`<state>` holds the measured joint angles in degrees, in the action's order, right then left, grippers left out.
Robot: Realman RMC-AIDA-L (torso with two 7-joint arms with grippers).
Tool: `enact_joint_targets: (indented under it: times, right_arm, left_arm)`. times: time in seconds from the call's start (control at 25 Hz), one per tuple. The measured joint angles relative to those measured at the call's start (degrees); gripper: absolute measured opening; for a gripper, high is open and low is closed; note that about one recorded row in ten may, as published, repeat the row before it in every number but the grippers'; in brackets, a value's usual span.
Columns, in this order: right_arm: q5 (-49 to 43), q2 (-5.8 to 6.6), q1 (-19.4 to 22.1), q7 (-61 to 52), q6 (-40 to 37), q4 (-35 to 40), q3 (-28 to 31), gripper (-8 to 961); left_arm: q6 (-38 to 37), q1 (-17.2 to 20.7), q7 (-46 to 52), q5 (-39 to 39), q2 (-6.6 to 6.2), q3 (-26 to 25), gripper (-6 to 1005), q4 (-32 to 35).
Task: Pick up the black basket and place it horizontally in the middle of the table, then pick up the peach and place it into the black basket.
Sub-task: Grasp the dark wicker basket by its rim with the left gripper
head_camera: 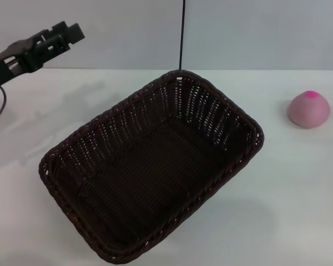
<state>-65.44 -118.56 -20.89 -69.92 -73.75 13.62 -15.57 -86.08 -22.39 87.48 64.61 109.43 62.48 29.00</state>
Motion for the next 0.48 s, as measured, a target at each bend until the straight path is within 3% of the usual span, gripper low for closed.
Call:
enact_joint_targets:
  times: [0.16, 0.48]
  right_arm:
    - [0.0, 0.02, 0.5, 0.1, 0.0, 0.2, 0.1, 426]
    - [0.0, 0.01, 0.5, 0.1, 0.0, 0.0, 0.3, 427]
  left_arm:
    - [0.8, -1.3, 8.7, 12.1, -1.46, -1.2, 734, 9.0]
    - [-2.6, -4.9, 24.5, 38.1, -0.76, -5.8, 714, 26.2]
